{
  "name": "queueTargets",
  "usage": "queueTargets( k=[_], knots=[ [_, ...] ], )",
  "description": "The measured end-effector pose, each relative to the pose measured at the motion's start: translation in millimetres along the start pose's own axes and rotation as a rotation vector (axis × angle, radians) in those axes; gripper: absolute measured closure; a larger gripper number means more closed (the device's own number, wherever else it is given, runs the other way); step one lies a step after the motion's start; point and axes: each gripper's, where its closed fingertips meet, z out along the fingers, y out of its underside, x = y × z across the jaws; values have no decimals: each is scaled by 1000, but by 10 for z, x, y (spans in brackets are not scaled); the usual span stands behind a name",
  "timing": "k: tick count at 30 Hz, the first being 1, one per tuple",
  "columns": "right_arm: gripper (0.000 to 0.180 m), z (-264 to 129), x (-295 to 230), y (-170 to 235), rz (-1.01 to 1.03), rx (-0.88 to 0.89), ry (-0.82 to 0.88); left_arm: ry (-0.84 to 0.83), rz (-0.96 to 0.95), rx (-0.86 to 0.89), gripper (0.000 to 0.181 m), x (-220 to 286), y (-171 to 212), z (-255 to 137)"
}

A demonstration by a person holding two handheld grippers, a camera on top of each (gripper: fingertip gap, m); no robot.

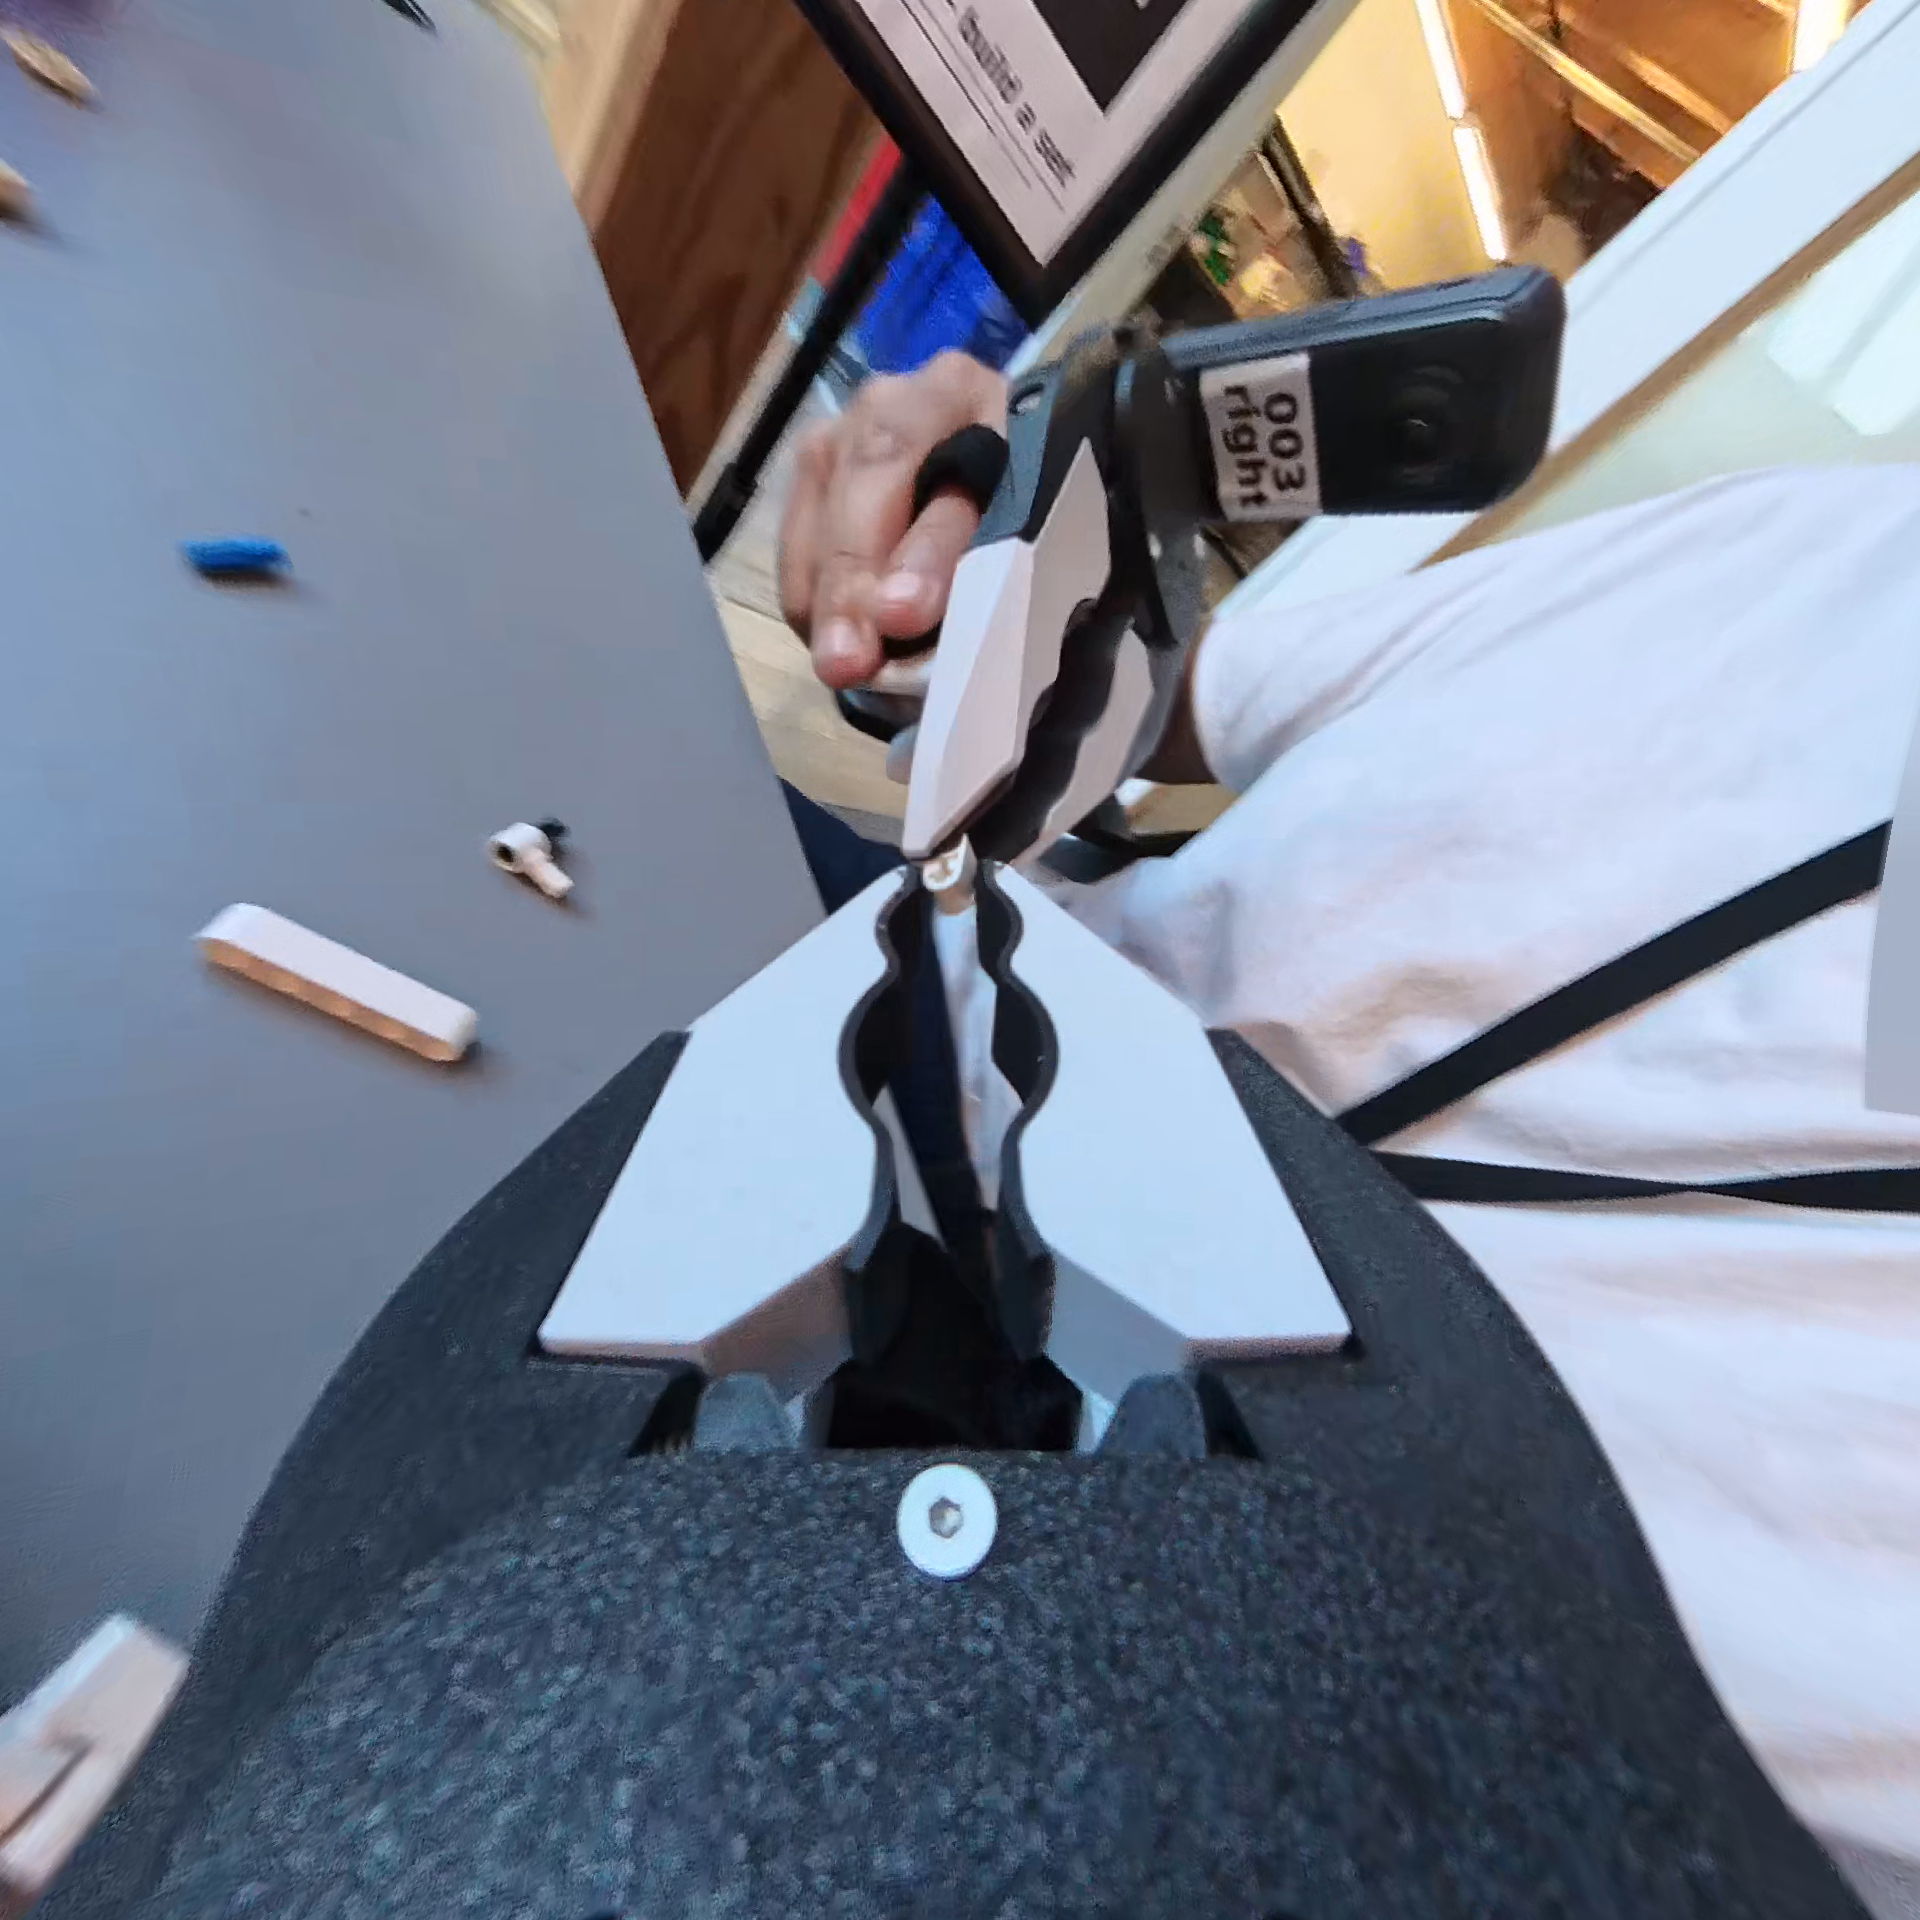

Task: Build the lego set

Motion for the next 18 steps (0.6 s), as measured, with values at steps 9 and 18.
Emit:
queueTargets(
  k=[9,18],
  knots=[
    [173,47,253,122,33,-95,226,-288,201,113,172,-228,-127,-80],
    [173,-57,214,25,-125,-19,262,-355,416,119,169,-108,-133,-26]
  ],
)
